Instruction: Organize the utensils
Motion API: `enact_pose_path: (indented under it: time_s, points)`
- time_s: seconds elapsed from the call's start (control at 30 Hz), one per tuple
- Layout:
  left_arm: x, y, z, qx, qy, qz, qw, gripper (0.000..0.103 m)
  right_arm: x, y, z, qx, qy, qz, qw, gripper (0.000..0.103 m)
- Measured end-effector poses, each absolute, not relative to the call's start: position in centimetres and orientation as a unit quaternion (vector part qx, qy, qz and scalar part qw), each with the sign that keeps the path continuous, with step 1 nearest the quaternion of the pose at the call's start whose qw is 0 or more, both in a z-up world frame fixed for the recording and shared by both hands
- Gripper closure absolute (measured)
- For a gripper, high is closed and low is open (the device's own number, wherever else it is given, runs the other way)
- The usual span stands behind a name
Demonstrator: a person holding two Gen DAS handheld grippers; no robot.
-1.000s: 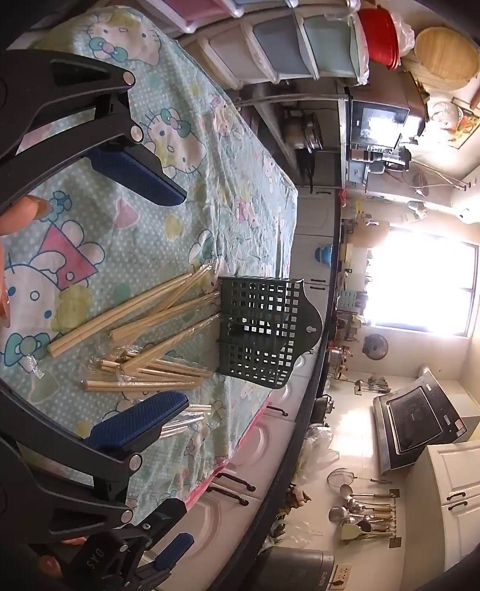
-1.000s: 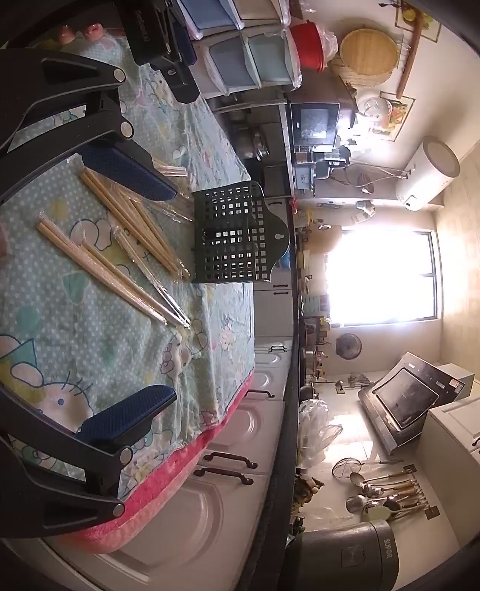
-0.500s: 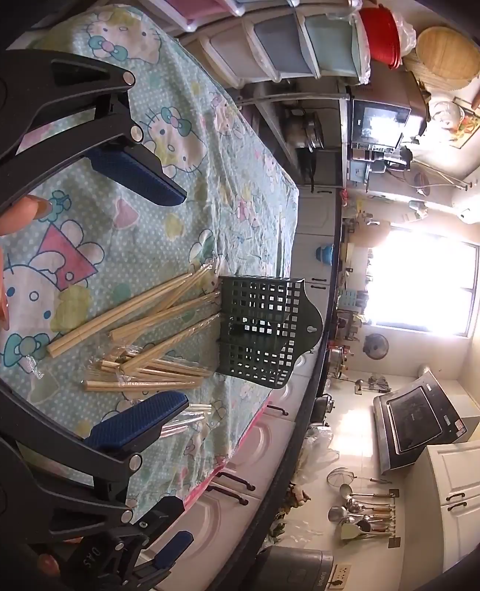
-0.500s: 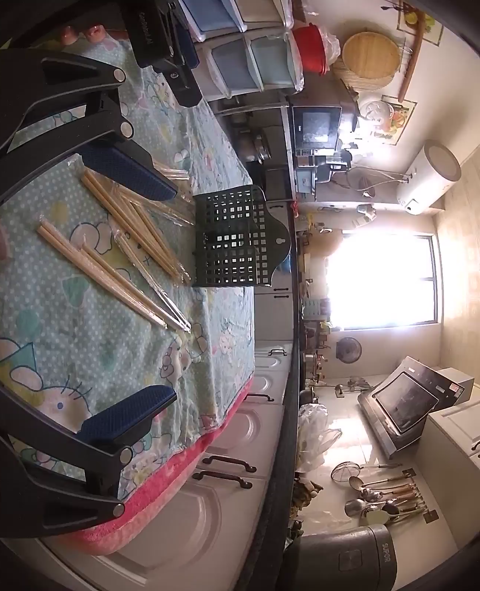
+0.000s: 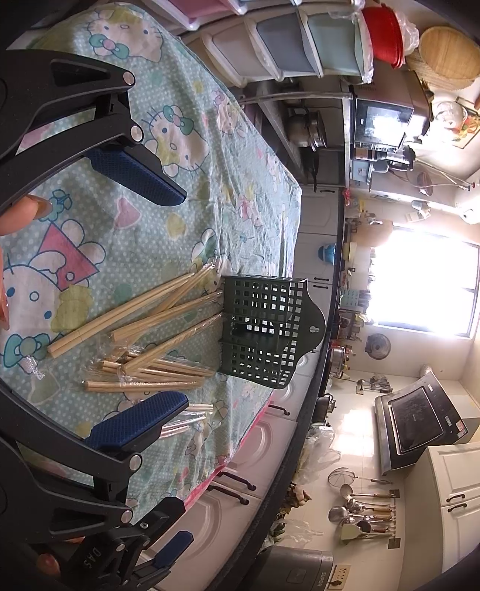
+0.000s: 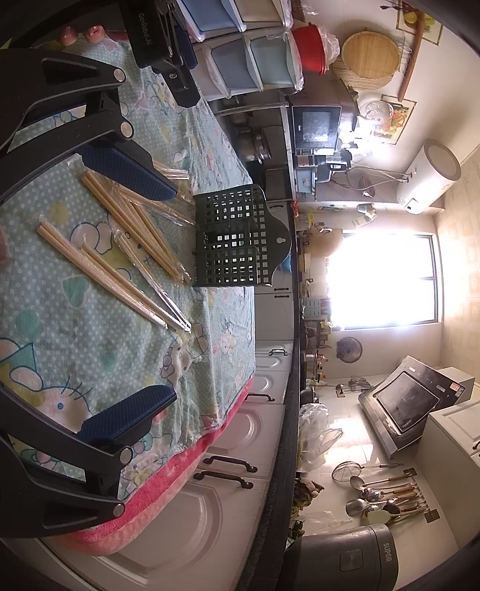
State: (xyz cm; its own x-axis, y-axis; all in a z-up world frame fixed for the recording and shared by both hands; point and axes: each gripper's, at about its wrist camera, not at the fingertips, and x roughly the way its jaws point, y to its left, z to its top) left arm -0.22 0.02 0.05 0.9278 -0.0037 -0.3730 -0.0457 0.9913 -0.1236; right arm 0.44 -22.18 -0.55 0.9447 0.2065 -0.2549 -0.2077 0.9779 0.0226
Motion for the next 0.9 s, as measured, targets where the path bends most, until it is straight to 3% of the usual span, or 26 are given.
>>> enact_pose_path:
  time_s: [0.9]
  points:
    - [-0.24, -0.04, -0.20, -0.068, 0.194, 0.011, 0.979, 0.010, 0.78, -22.13, -1.01, 0.001, 0.134, 0.106, 0.985, 0.006]
